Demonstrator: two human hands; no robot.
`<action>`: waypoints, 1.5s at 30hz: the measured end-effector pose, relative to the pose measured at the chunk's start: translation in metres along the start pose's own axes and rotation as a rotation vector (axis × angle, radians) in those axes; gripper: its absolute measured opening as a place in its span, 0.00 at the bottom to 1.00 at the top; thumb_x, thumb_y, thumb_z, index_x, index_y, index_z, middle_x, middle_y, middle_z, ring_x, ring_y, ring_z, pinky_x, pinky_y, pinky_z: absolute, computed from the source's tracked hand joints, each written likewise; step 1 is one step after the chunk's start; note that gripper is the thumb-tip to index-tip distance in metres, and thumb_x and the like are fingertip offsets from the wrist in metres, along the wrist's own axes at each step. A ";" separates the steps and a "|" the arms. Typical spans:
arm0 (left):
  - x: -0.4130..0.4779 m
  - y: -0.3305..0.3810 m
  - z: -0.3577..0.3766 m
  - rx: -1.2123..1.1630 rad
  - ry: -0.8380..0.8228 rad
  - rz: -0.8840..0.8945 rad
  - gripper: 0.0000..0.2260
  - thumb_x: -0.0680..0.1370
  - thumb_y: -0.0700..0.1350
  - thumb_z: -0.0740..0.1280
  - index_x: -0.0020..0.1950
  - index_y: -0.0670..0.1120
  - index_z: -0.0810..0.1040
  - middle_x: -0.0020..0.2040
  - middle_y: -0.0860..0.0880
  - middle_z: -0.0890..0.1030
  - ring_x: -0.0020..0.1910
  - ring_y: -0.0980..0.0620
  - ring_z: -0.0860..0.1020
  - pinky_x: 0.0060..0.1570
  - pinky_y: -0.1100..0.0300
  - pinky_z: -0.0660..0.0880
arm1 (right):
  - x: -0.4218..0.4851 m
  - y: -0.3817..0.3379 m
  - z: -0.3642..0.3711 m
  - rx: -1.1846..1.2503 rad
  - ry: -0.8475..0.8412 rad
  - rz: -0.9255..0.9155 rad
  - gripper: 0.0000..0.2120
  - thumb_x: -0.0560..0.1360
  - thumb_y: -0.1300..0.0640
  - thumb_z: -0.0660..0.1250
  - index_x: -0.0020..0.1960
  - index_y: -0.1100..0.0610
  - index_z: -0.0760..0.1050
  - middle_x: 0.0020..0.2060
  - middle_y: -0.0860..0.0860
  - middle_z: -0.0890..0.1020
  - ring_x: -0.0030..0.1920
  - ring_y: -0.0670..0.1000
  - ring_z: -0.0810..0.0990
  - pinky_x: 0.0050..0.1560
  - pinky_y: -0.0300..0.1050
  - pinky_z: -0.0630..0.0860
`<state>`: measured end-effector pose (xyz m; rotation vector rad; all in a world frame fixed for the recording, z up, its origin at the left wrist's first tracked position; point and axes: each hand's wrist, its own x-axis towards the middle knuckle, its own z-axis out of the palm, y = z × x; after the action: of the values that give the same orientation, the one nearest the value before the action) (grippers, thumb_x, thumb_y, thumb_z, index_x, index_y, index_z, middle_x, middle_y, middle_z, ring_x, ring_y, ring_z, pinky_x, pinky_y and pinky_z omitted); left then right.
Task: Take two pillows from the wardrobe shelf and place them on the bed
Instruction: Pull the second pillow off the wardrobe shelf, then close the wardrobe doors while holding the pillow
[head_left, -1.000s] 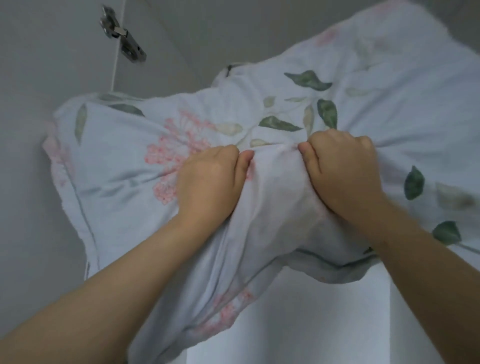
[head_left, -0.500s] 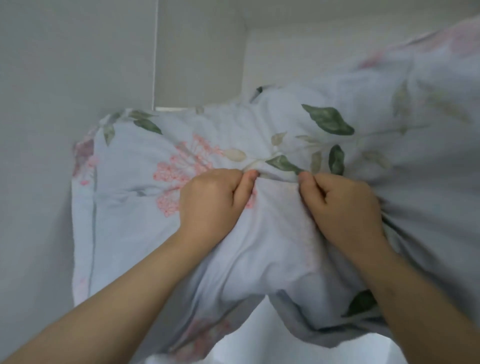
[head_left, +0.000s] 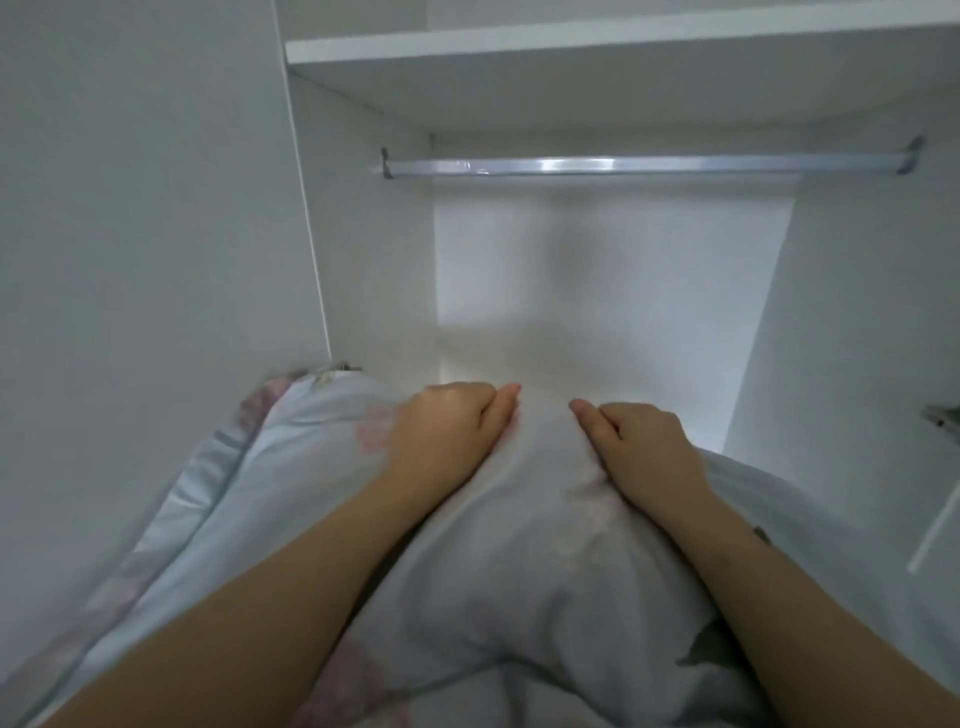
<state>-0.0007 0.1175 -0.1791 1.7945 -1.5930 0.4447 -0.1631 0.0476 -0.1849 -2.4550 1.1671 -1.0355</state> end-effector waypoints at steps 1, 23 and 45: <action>-0.011 -0.001 0.006 -0.009 -0.058 -0.026 0.23 0.80 0.56 0.53 0.28 0.45 0.62 0.39 0.40 0.81 0.42 0.40 0.78 0.41 0.53 0.69 | -0.015 0.002 0.005 0.005 -0.024 0.058 0.26 0.78 0.44 0.54 0.25 0.55 0.58 0.24 0.49 0.67 0.34 0.54 0.69 0.37 0.47 0.64; -0.225 0.048 0.084 -0.121 -0.735 -0.455 0.17 0.79 0.55 0.56 0.34 0.47 0.68 0.43 0.42 0.82 0.45 0.46 0.78 0.43 0.58 0.67 | -0.224 0.067 0.083 0.431 -0.753 0.335 0.16 0.76 0.53 0.64 0.30 0.54 0.67 0.28 0.50 0.72 0.32 0.46 0.69 0.36 0.39 0.66; -0.318 -0.056 -0.079 -0.053 0.131 -1.283 0.10 0.75 0.43 0.62 0.55 0.45 0.74 0.50 0.48 0.79 0.49 0.48 0.76 0.46 0.60 0.67 | -0.287 -0.016 0.171 0.426 -1.169 -0.218 0.22 0.74 0.58 0.66 0.30 0.51 0.55 0.26 0.47 0.58 0.24 0.40 0.60 0.29 0.38 0.56</action>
<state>0.0078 0.4047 -0.3472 2.2431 -0.1499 -0.1040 -0.1603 0.2583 -0.4445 -2.2017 0.2543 0.2021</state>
